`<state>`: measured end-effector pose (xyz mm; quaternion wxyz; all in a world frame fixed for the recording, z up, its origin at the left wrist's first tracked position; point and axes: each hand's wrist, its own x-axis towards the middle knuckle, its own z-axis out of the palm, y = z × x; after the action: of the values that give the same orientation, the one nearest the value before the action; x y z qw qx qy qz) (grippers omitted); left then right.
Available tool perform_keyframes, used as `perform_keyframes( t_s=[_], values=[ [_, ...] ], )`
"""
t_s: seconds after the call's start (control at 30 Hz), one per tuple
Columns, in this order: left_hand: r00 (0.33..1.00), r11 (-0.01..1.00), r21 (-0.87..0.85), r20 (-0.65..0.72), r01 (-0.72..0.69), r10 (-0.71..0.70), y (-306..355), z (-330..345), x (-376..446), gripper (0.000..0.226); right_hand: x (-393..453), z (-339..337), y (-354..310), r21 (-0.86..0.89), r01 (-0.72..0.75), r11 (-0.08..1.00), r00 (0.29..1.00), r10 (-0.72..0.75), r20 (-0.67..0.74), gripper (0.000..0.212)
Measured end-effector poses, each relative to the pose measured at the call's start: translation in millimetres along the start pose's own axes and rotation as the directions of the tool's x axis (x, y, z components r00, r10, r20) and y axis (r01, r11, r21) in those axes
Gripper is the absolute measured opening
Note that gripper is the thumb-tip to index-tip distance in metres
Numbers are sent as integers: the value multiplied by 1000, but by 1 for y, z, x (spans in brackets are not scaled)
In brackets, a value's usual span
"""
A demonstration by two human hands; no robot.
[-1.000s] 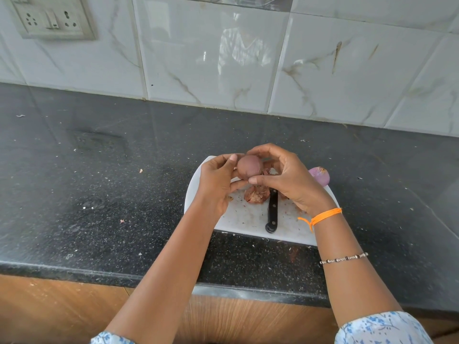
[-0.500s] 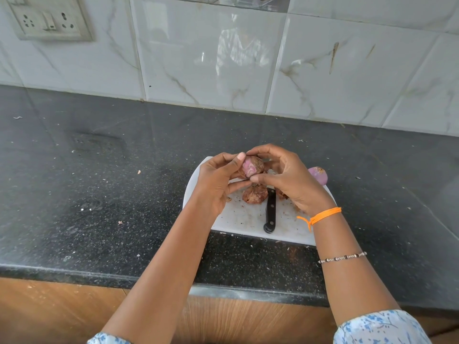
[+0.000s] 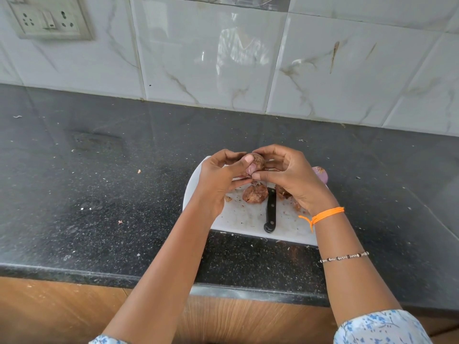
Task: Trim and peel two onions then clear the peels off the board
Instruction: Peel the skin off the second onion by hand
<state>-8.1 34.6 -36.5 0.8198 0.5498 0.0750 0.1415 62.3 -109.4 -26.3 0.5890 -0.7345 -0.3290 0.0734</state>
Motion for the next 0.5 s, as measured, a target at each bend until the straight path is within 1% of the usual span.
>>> perform_keyframes(
  t_s=[0.2, 0.27, 0.4, 0.5],
  values=[
    [1000, 1000, -14, -2, -3, 3, -1, -2, 2, 21, -1, -1, -1, 25, 14, 1000, 999, -15, 44, 41],
    [1000, 1000, -13, -4, 0, 0, -1, -2, 2, 21, -2, -2, -1, 48, 12, 999, 998, -15, 59, 39],
    [998, 1000, -11, -65, 28, -28, -1, 1, 1, 20, -3, 0, -1, 114, -15, 993, 996, 6, 87, 36],
    [999, 999, 18, -20, 39, -39, 0, 2, 1, 15, -3, 0, -1, 186, -65, 981, 993, 45, 110, 37]
  ],
)
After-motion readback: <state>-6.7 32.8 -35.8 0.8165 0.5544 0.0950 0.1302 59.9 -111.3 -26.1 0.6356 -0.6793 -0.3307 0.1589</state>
